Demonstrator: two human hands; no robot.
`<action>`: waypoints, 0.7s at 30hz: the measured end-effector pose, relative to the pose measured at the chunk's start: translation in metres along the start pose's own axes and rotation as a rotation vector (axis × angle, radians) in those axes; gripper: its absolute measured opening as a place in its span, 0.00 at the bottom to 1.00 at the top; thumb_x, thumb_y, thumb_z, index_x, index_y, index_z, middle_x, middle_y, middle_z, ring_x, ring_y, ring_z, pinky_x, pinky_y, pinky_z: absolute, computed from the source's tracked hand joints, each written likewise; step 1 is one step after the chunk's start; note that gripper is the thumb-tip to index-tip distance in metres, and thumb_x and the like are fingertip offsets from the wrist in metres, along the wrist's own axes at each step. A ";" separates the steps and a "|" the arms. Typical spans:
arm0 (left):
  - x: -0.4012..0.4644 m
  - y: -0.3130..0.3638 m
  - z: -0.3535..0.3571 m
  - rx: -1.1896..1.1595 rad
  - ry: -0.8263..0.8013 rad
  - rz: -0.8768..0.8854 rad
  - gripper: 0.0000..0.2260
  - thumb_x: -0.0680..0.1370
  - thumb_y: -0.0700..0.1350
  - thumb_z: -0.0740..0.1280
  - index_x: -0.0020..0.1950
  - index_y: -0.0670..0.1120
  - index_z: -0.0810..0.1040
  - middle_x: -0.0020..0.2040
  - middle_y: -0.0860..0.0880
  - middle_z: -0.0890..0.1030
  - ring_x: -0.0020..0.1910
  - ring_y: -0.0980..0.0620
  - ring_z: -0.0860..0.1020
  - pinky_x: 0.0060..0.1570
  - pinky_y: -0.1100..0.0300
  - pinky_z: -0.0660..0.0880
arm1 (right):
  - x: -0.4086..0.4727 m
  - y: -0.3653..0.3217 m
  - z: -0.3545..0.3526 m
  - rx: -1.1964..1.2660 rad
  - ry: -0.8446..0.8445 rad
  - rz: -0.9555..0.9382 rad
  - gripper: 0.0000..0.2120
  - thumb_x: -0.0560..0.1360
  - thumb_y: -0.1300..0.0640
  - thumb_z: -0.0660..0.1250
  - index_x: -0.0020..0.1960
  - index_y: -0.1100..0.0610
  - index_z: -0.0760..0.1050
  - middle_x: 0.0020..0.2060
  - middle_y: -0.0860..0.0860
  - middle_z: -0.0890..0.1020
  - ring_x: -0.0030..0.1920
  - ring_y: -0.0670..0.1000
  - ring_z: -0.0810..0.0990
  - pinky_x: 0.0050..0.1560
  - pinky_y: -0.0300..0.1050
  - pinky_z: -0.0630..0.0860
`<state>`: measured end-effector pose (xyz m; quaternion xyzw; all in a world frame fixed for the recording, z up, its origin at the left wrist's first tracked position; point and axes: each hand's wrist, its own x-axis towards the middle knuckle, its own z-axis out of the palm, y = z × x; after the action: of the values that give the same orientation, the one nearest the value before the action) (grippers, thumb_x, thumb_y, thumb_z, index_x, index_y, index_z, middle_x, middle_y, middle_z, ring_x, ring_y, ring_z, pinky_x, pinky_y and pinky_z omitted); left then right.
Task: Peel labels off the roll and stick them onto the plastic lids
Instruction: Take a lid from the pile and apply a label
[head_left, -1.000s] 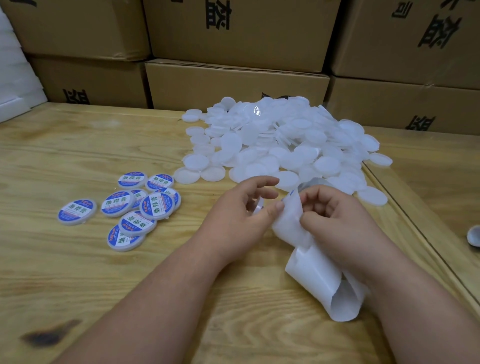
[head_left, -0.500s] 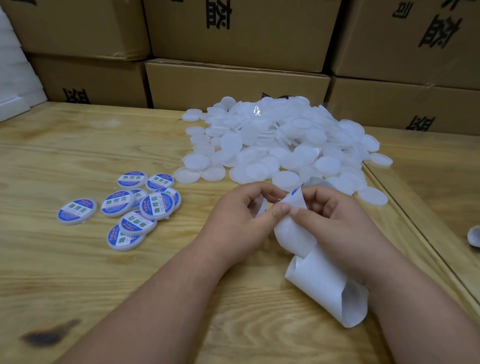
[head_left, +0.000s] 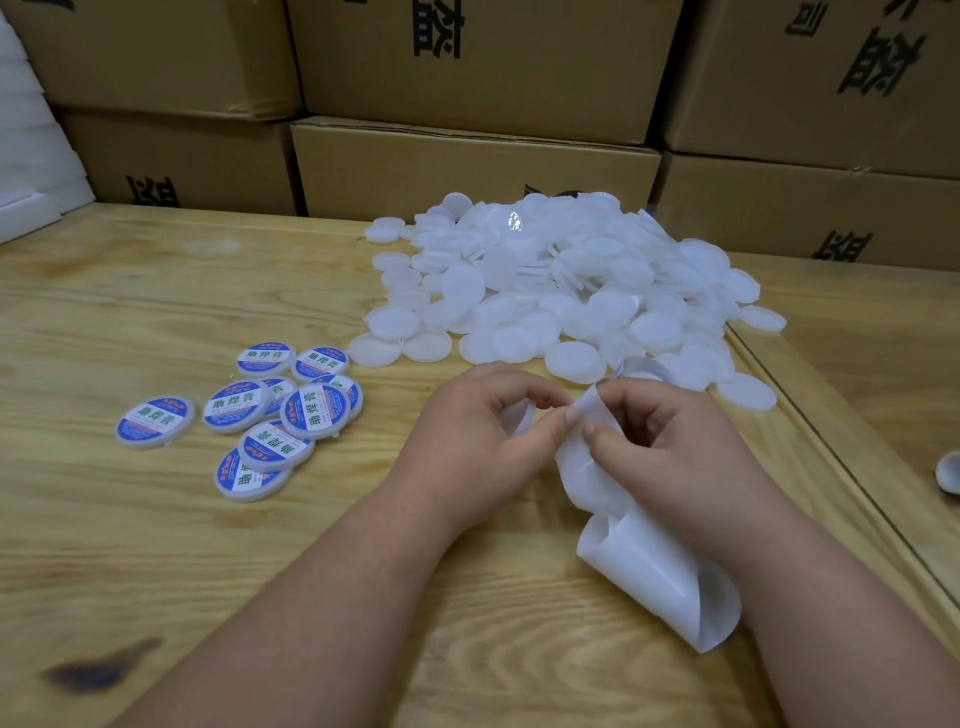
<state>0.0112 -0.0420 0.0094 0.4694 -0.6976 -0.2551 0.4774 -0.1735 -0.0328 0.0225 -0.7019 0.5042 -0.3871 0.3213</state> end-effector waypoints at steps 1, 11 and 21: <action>0.000 -0.001 0.000 0.002 0.003 0.009 0.01 0.75 0.53 0.73 0.44 0.59 0.85 0.44 0.62 0.81 0.48 0.61 0.77 0.44 0.73 0.67 | 0.000 0.000 0.000 -0.014 -0.001 -0.001 0.07 0.75 0.59 0.69 0.45 0.48 0.83 0.29 0.44 0.74 0.31 0.43 0.71 0.33 0.36 0.69; 0.003 -0.003 0.000 -0.017 0.150 -0.086 0.04 0.74 0.54 0.67 0.40 0.59 0.79 0.39 0.65 0.80 0.40 0.63 0.77 0.39 0.73 0.69 | -0.003 -0.003 -0.004 -0.038 -0.026 -0.001 0.12 0.67 0.53 0.63 0.45 0.43 0.82 0.36 0.49 0.83 0.38 0.53 0.81 0.33 0.40 0.75; 0.007 0.000 -0.008 -0.379 0.322 -0.352 0.08 0.77 0.50 0.67 0.39 0.56 0.82 0.38 0.53 0.84 0.40 0.53 0.84 0.37 0.57 0.79 | 0.001 0.001 -0.008 -0.109 0.174 0.043 0.01 0.72 0.55 0.68 0.42 0.51 0.79 0.33 0.50 0.77 0.30 0.42 0.71 0.31 0.33 0.69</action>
<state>0.0182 -0.0472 0.0154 0.5203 -0.4609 -0.3818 0.6092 -0.1805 -0.0342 0.0253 -0.6712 0.5654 -0.4116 0.2459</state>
